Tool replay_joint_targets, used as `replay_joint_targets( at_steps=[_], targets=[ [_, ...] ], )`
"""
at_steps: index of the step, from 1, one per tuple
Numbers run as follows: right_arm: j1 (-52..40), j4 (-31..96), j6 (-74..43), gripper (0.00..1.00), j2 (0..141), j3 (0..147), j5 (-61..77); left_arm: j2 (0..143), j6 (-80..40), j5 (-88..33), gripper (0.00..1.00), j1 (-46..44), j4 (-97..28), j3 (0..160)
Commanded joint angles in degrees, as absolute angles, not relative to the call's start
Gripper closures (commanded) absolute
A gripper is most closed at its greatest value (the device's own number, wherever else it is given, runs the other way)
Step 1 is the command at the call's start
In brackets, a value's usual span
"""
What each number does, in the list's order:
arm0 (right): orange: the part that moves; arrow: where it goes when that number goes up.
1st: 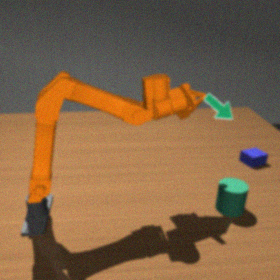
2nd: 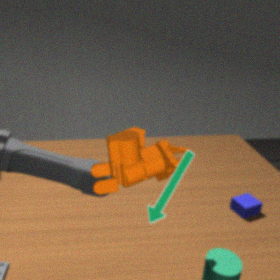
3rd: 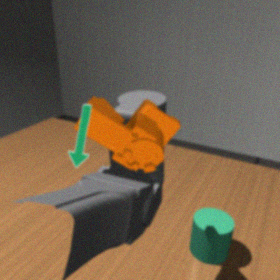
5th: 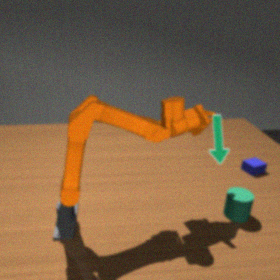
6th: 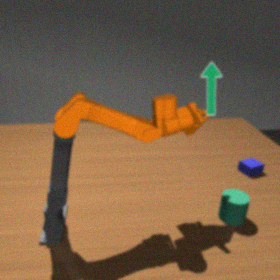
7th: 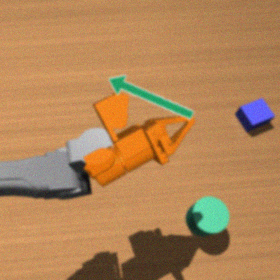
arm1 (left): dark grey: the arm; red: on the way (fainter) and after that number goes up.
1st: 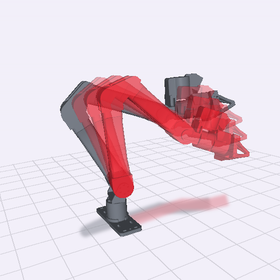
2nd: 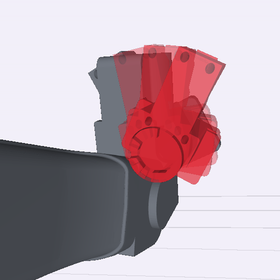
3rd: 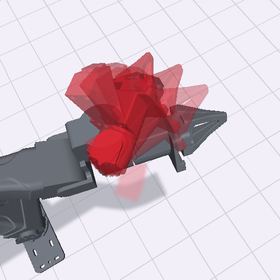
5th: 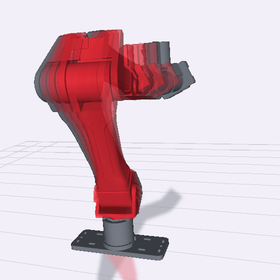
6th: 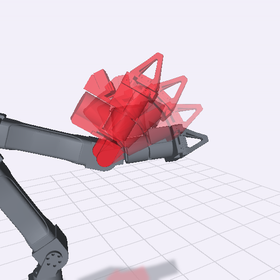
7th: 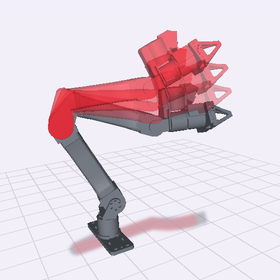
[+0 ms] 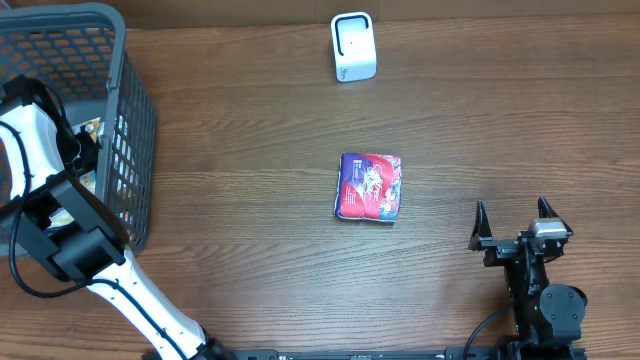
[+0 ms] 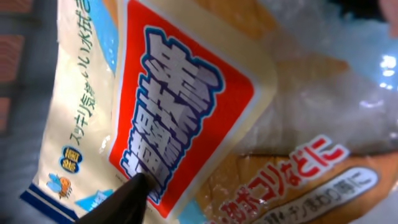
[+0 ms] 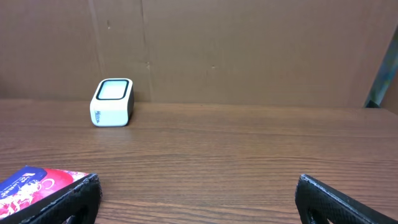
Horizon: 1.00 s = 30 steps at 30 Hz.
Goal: Scan the item barcode
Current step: 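Grasp the yellow wet-wipe pack in the basket with the left gripper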
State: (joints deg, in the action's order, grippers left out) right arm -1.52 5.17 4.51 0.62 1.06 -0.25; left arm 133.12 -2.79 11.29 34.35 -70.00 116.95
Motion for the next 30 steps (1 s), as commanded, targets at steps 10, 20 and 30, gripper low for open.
replay_joint_targets(
  at_steps=[10, 20, 30],
  targets=[
    [-1.37, 4.84, 4.54, 0.0, 0.19, 0.47, -0.36, 132.81, -6.79, 14.37, 0.96, 34.44, -73.76, 119.61],
    [-1.37, 4.84, 4.54, 0.0, 0.16, 0.47, -0.36, 120.75, -12.88, 6.48, 0.96, 34.44, -79.85, 134.56],
    [-1.37, 4.84, 4.54, 0.0, 0.16, 0.47, -0.36, 101.47, -12.71, -6.48, 0.96, 34.41, -78.76, 136.81]
  ],
)
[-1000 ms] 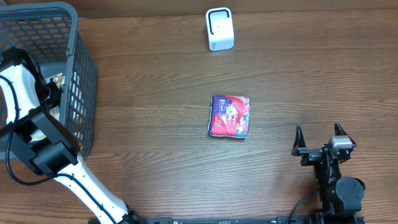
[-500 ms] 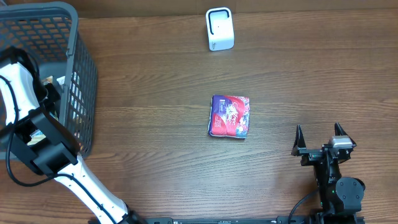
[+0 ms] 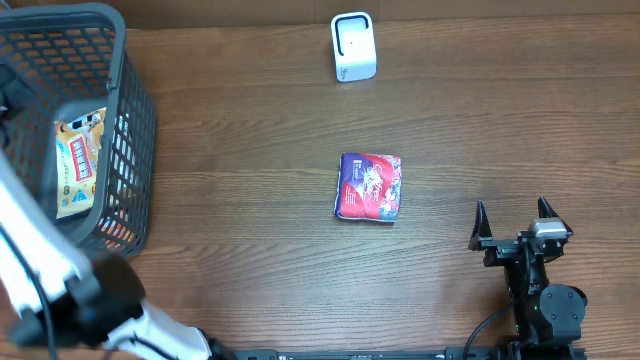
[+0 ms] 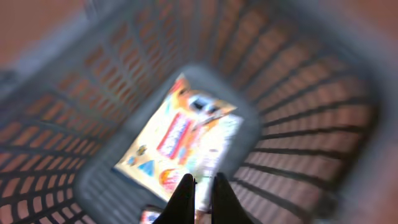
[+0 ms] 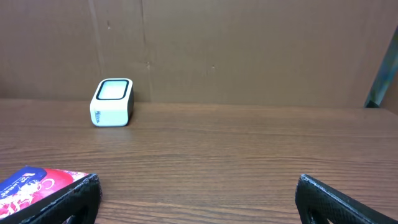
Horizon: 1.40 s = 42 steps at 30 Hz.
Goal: Scan the item barcode
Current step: 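Grasp the yellow wet-wipe pack in the basket with the left gripper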
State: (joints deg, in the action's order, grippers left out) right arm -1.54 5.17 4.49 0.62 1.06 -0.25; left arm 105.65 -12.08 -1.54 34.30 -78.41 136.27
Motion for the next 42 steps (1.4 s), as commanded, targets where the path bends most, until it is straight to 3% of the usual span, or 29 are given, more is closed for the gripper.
replay_joint_targets(
  at_steps=[1, 3, 4, 5, 7, 10, 29, 42],
  targets=[
    [-1.37, 4.84, 4.54, 0.0, 0.16, 0.47, -0.36, 100.55, -12.69, -5.28, 0.96, 34.41, -78.67, 136.81],
    [-1.37, 4.84, 4.54, 0.0, 0.19, 0.47, -0.36, 99.68, -12.71, -2.04, 0.96, 34.41, -78.76, 136.81],
    [-1.37, 4.84, 4.54, 0.0, 0.16, 0.47, -0.36, 99.7, -12.71, -1.15, 0.89, 34.44, -79.22, 136.75],
    [-1.37, 4.86, 4.54, 0.0, 0.19, 0.47, -0.36, 99.94, -12.69, -1.06, 0.73, 34.44, -79.64, 136.4],
    [-1.37, 4.84, 4.54, 0.0, 0.19, 0.47, -0.36, 100.49, -12.69, -1.08, 0.23, 34.44, -79.96, 134.76],
    [-1.37, 4.84, 4.54, 0.0, 0.19, 0.47, -0.36, 101.89, -12.1, -1.04, 0.0, 34.41, -79.2, 131.52],
    [-1.37, 4.84, 4.54, 0.0, 0.16, 0.47, -0.36, 128.64, -4.64, 0.8, 0.03, 33.76, -73.45, 127.5],
    [-1.37, 4.84, 4.54, 0.0, 0.19, 0.47, -0.36, 136.2, -7.77, 17.63, 0.07, 31.14, -72.75, 124.16]
  ],
)
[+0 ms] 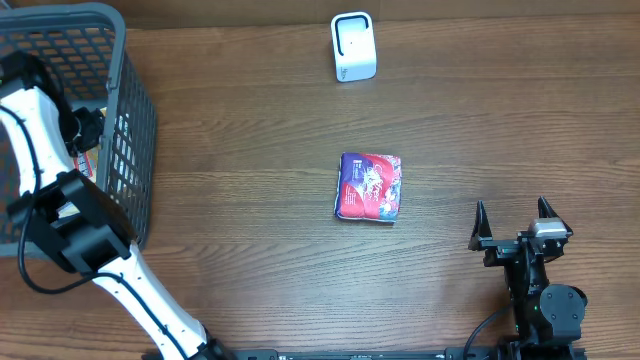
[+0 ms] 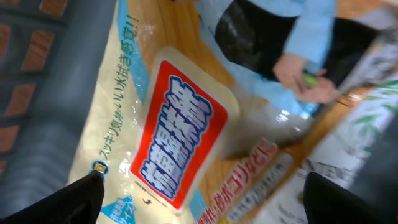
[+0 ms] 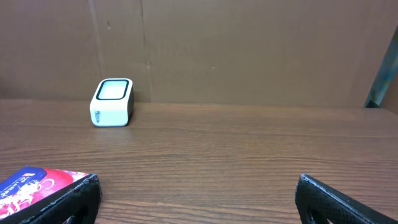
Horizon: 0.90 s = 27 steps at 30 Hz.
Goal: Scan the item barcode
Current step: 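Grasp the yellow wet-wipe pack in the basket with the left gripper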
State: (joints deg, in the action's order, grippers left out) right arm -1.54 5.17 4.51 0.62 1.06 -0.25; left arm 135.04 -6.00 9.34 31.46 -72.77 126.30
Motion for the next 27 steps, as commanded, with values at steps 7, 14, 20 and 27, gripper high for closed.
replay_joint_targets(
  at_steps=[7, 14, 20, 27],
  targets=[
    [-1.37, 4.84, 4.54, 0.0, 0.16, 0.47, -0.36, 138.39, -9.45, 21.61, 0.14, 32.45, -71.55, 119.09],
    [-1.37, 4.86, 4.54, 0.0, 0.16, 0.47, -0.36, 138.63, -9.45, 21.37, 0.6, 33.65, -69.32, 115.33],
    [-1.37, 4.84, 4.54, 0.0, 0.19, 0.47, -0.36, 138.56, -9.45, 21.34, 0.96, 33.58, -70.48, 115.55],
    [-1.37, 4.84, 4.54, 0.0, 0.16, 0.47, -0.36, 134.78, -12.47, 19.29, 0.96, 32.25, -75.35, 123.42]
  ],
)
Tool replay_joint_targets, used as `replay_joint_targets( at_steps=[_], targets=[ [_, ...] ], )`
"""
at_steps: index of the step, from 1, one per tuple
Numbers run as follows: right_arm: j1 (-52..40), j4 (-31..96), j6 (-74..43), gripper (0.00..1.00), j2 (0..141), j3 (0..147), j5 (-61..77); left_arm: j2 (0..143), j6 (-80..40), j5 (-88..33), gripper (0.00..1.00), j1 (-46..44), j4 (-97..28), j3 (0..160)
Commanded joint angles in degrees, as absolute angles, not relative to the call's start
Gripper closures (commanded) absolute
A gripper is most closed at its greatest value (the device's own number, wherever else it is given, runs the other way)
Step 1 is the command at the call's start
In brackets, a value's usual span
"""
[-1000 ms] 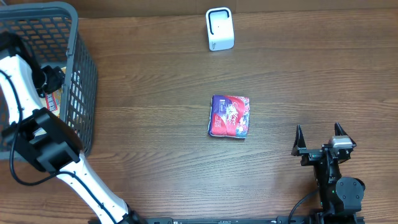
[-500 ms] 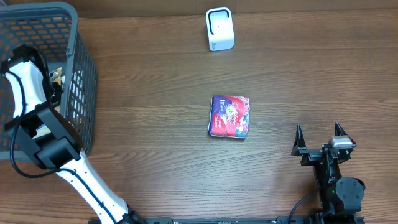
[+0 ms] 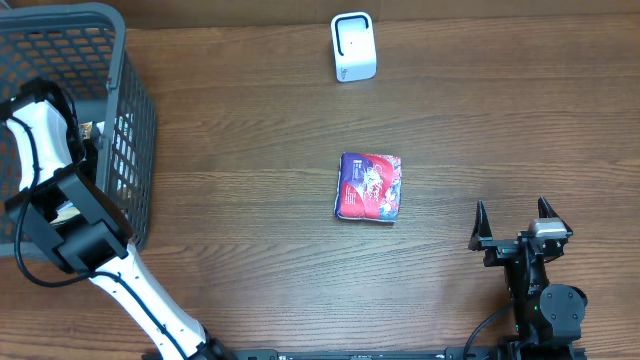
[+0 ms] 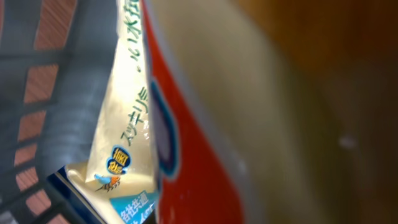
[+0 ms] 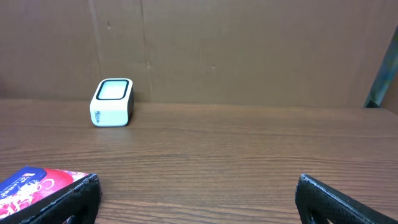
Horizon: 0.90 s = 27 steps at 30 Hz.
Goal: Scan the item barcode
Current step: 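Grasp the yellow wet-wipe pack in the basket with the left gripper, then swing the wipe pack past the scanner and place it left of the red pack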
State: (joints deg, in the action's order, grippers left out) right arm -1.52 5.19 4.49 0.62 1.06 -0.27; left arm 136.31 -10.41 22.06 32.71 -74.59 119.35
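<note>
My left arm [image 3: 45, 130] reaches down into the grey mesh basket [image 3: 135, 120] at the table's left end. Its fingers show in no view. The left wrist view is filled by a cream snack packet with a red label [image 4: 130, 124], very close and blurred; a corner of it shows in the basket [image 3: 93, 128]. A red and purple packet [image 3: 370, 186] lies flat mid-table. The white scanner [image 3: 353, 47] stands at the far edge, also seen as the white scanner [image 5: 112, 102]. My right gripper [image 3: 511, 210] rests open at the near right, its fingertips [image 5: 81, 193] wide apart.
Other packets lie under the cream one in the basket, mostly hidden now. A brown cardboard wall [image 5: 249, 50] stands behind the table. The red and purple packet's corner [image 5: 31, 183] sits beside my right gripper's left finger.
The left wrist camera has gone from a short way above the cream packet, fingers spread wide, to right against it with the fingers out of sight. The right arm has not moved.
My left gripper was low in the basket with a fingertip at the cream packet's red label. Then it was high above the basket, shut and empty, the packet lying on the basket floor. Then it was down again and open over the packet, and now closer still.
</note>
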Motion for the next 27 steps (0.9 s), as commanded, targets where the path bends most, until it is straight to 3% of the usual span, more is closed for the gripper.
replay_joint_targets(
  at_steps=[1, 17, 23, 27],
  targets=[
    [-1.37, 4.84, 4.54, 0.0, 0.16, 0.47, -0.36, 133.47, -12.43, 17.74, 0.96, 31.99, -76.07, 125.32],
    [-1.37, 4.84, 4.54, 0.0, 0.19, 0.47, -0.36, 102.96, -8.01, 0.56, 0.96, 24.84, -74.39, 133.58],
    [-1.37, 4.84, 4.54, 0.0, 0.16, 0.47, -0.36, 96.4, -6.22, -10.46, 0.96, 12.47, -75.99, 133.58],
    [-1.37, 4.86, 4.54, 0.0, 0.19, 0.47, -0.36, 97.78, -6.83, -10.52, 0.96, 1.5, -79.96, 132.81]
  ],
)
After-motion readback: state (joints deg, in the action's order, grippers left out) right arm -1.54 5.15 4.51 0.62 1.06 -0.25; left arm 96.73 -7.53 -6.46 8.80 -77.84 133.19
